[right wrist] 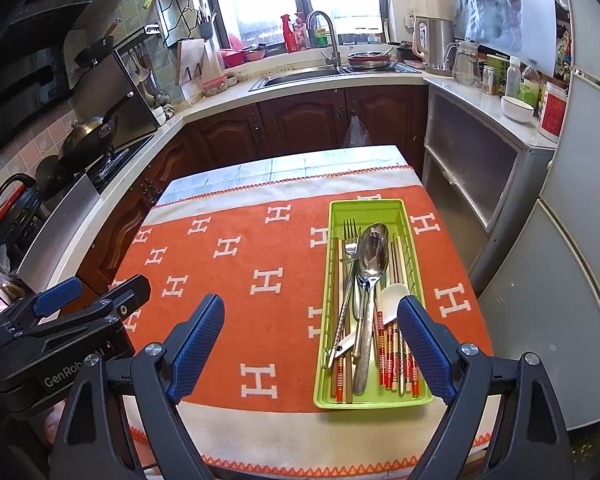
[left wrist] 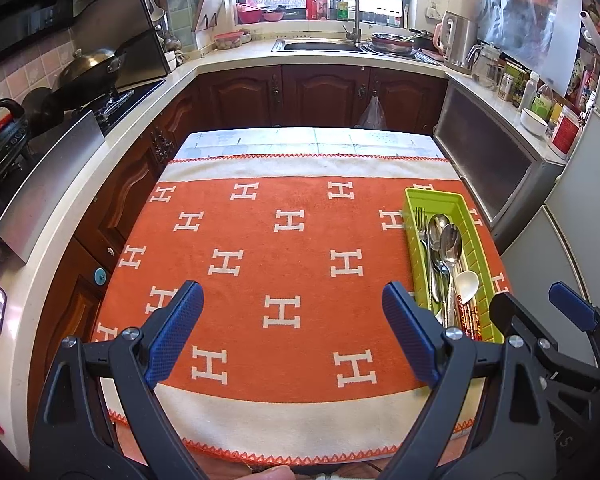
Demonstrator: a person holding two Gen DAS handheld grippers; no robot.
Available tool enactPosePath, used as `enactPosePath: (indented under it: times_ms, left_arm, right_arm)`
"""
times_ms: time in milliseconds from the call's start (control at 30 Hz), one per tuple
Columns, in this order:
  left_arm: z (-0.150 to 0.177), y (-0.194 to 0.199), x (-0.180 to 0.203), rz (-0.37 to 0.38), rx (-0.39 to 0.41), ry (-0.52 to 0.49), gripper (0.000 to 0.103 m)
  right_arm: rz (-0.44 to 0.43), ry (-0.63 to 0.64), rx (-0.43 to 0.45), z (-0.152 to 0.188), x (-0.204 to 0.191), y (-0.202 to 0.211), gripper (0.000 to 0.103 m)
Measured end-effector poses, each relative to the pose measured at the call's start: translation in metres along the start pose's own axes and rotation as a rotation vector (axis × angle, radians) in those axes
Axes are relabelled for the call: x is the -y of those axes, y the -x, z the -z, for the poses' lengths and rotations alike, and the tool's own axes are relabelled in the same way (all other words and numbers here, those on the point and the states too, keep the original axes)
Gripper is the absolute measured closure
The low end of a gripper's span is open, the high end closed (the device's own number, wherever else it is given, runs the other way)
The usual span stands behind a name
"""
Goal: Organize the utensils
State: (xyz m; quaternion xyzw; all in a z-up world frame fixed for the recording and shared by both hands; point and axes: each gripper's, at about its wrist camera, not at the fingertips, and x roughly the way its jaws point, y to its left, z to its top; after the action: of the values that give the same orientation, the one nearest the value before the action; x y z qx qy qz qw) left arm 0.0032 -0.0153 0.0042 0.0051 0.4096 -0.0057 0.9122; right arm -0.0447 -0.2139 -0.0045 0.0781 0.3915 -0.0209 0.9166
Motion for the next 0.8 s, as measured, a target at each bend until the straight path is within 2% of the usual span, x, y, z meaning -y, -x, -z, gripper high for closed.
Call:
enactPosePath:
  times_ms: [800]
  left_arm:
    - [0.0039, -0.0009, -0.0052, -0.015, -0.008, 0.002, 0.013]
  right_arm:
    - [0.001, -0.001, -0.006, 0.0030, 0.0008, -0.0027, 0.014]
